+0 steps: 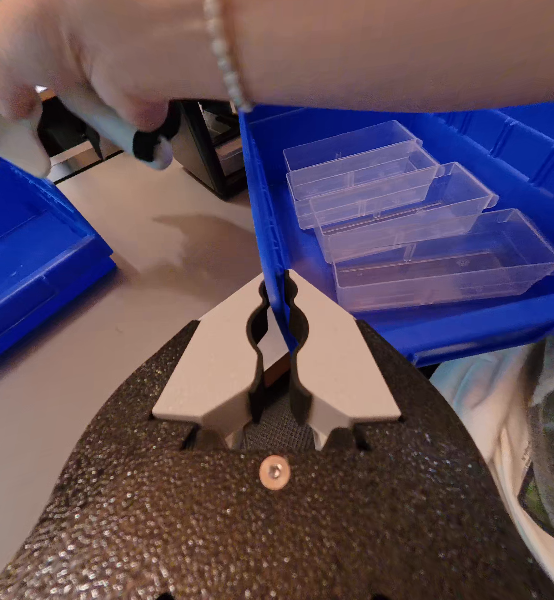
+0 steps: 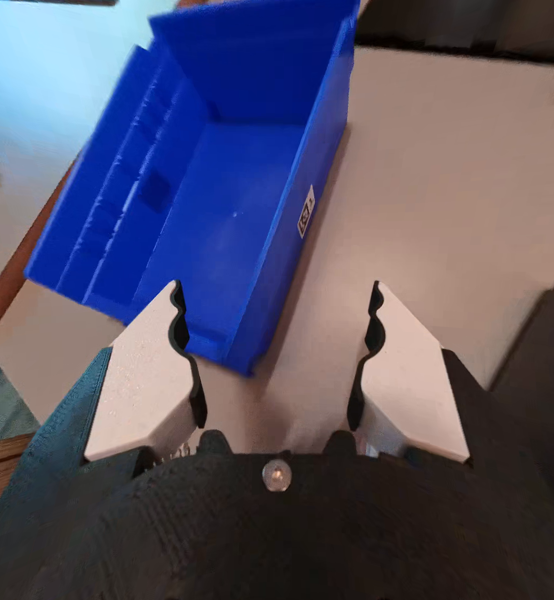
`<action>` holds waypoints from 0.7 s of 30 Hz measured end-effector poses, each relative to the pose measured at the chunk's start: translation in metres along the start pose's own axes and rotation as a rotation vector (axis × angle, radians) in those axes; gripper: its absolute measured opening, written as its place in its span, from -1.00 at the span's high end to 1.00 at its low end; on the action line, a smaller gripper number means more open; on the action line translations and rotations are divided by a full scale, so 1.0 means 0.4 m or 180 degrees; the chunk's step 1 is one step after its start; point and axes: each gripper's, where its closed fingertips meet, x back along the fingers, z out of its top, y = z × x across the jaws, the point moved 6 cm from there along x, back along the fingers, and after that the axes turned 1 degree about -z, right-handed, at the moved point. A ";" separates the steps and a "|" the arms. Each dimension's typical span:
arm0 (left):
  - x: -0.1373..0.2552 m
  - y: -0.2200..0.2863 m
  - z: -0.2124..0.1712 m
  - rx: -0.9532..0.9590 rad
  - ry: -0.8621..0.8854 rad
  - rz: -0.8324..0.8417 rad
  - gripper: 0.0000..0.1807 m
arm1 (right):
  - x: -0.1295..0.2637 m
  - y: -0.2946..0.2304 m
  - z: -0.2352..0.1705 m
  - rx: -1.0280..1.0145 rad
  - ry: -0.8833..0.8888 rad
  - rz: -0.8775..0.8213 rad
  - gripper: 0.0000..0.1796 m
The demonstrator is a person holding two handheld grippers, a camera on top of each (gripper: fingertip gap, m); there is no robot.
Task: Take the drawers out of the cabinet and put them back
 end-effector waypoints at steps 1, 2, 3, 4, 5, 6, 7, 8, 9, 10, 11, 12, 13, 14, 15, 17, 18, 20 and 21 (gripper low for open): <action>0.003 -0.002 -0.001 -0.0017 -0.0001 -0.0007 0.96 | -0.036 0.010 0.002 -0.0083 -0.0082 -0.0008 -0.27; 0.007 -0.006 -0.003 -0.0035 -0.0012 -0.0006 0.96 | -0.069 0.018 0.000 -0.0105 -0.0165 -0.0038 -0.30; 0.010 -0.011 -0.005 -0.0052 -0.0030 0.0006 0.96 | -0.098 0.026 -0.005 -0.0113 -0.0245 -0.0104 -0.29; 0.015 -0.019 -0.008 -0.0053 -0.0050 0.0024 0.96 | -0.123 0.021 -0.010 -0.0129 -0.0303 -0.0028 -0.31; 0.020 -0.028 -0.011 -0.0029 -0.0068 0.0039 0.96 | -0.145 0.012 -0.014 -0.0136 -0.0339 0.0056 -0.20; 0.026 -0.038 -0.015 0.0010 -0.0081 0.0054 0.96 | -0.162 -0.004 -0.019 -0.0122 -0.0395 0.0237 -0.01; 0.033 -0.048 -0.020 0.0060 -0.0091 0.0076 0.96 | -0.176 -0.024 -0.025 -0.0086 -0.0477 0.0468 0.12; 0.041 -0.059 -0.025 0.0104 -0.0095 0.0105 0.96 | -0.189 -0.031 -0.033 -0.0059 -0.0600 0.0536 0.22; 0.050 -0.069 -0.031 0.0140 -0.0096 0.0144 0.96 | -0.197 -0.026 -0.038 0.0051 -0.0692 0.0418 0.28; 0.060 -0.079 -0.036 0.0171 -0.0101 0.0193 0.96 | -0.199 -0.015 -0.037 0.0258 -0.0735 0.0198 0.46; 0.070 -0.088 -0.042 0.0191 -0.0115 0.0240 0.96 | -0.199 -0.005 -0.035 0.0469 -0.0780 0.0016 0.57; 0.080 -0.097 -0.047 0.0201 -0.0133 0.0280 0.96 | -0.197 0.000 -0.029 0.0518 -0.0772 -0.0056 0.63; 0.090 -0.106 -0.052 0.0215 -0.0146 0.0323 0.96 | -0.193 0.001 -0.023 0.0476 -0.0782 -0.0057 0.64; 0.099 -0.114 -0.057 0.0238 -0.0154 0.0365 0.96 | -0.185 0.000 -0.015 0.0463 -0.0798 -0.0065 0.64; 0.107 -0.123 -0.062 0.0266 -0.0160 0.0397 0.96 | -0.174 -0.005 -0.001 0.0518 -0.0772 -0.0101 0.64; 0.121 -0.138 -0.070 0.0324 -0.0180 0.0463 0.96 | -0.139 -0.026 0.043 0.0700 -0.0715 -0.0187 0.63; 0.127 -0.145 -0.074 0.0339 -0.0190 0.0499 0.96 | -0.116 -0.041 0.068 0.0841 -0.0703 -0.0176 0.63; 0.139 -0.157 -0.080 0.0355 -0.0217 0.0550 0.96 | -0.056 -0.083 0.125 0.0978 -0.0582 -0.0006 0.62; 0.146 -0.162 -0.083 0.0336 -0.0241 0.0570 0.96 | -0.018 -0.109 0.155 0.1048 -0.0495 0.0113 0.62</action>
